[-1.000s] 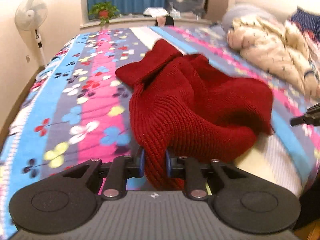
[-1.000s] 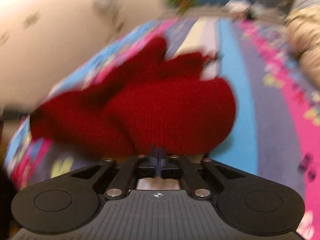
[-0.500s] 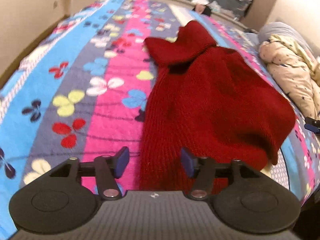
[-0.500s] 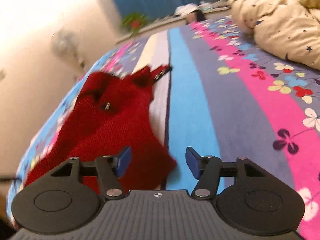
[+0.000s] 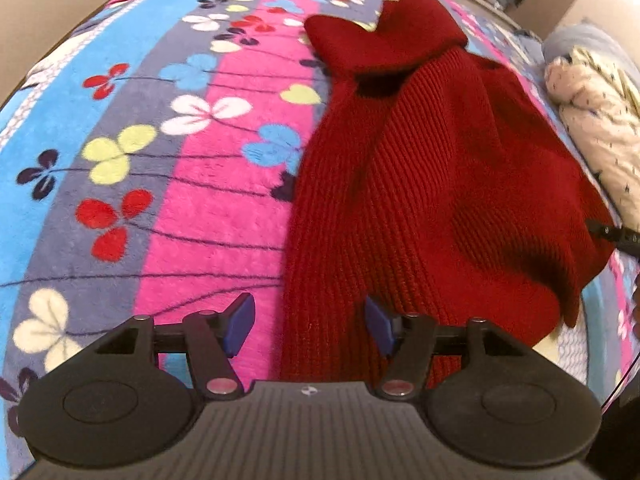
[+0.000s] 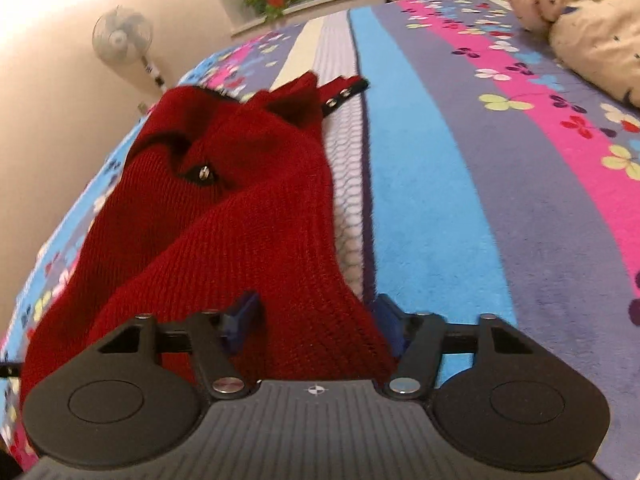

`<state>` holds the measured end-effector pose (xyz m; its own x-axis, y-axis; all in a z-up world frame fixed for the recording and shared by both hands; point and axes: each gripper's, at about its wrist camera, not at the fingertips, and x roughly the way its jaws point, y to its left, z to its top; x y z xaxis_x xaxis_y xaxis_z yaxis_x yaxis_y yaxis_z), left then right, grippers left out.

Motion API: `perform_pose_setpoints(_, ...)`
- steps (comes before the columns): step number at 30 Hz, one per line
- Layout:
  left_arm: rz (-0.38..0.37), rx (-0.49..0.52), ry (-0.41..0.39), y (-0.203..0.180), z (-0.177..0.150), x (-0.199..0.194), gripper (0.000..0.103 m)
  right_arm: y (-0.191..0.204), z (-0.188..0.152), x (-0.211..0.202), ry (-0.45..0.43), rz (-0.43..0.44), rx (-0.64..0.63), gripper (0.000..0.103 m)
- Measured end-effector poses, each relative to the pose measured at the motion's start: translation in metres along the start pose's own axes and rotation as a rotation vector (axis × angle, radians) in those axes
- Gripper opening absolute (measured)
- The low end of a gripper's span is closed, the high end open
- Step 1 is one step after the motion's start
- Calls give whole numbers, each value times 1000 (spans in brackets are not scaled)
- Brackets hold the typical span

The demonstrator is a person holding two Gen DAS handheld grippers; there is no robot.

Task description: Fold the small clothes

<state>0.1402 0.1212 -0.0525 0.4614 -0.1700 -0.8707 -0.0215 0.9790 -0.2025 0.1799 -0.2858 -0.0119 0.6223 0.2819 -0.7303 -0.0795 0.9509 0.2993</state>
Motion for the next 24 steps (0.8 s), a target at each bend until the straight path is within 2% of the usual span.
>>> perform_pose_setpoints(1,6,18,1,-3,0,1,65,2,-1,-1,7,2,-25,32)
perform_pose_setpoints(2,10,32,-3,-6,-1,1,59,4,-2,-4,4,9,-42,27)
perform_pose_setpoints(3,6,43,-9,-8,-1,1,42,5,-2,-9,-7,19,-53,23)
perform_pose_setpoints(4,-2,52,-17,-9,-1,0,32,4,-2,-15,-22,36,-51,22)
perform_pose_setpoints(5,5,67,-29,-11,-2,-2,14,1,-2,-24,-41,66,-31,20)
perform_pose_setpoints(6,25,94,-45,-14,-3,-4,10,-4,-1,-34,-64,98,1,17)
perform_pose_setpoints(8,25,125,-84,-18,-5,-13,8,-18,3,-62,-138,170,95,15)
perform_pose_setpoints(10,-13,132,-157,-17,-6,-30,7,-32,3,-96,-237,263,177,13)
perform_pose_setpoints(13,-105,100,-281,-2,-12,-63,6,-47,-7,-148,-401,342,202,7)
perform_pose_setpoints(14,-118,93,-307,3,-15,-71,6,-51,-12,-160,-448,353,199,0)
perform_pose_setpoints(15,-106,97,-323,5,-17,-76,0,-58,-18,-174,-498,369,206,0)
perform_pose_setpoints(16,-64,115,-326,6,-20,-77,0,-65,-21,-180,-507,363,216,0)
perform_pose_setpoints(17,-13,128,-304,7,-20,-74,0,-71,-25,-180,-485,310,210,0)
perform_pose_setpoints(18,22,120,-250,11,-20,-65,0,-74,-28,-174,-434,228,193,0)
perform_pose_setpoints(20,65,71,-98,21,-18,-41,0,-83,-33,-148,-259,82,212,0)
perform_pose_setpoints(22,74,62,-80,22,-14,-35,2,-86,-35,-131,-171,63,205,4)
perform_pose_setpoints(23,56,54,-92,21,-13,-37,7,-83,-34,-126,-152,61,181,4)
perform_pose_setpoints(24,27,34,-100,22,-12,-39,15,-80,-32,-120,-137,54,162,16)
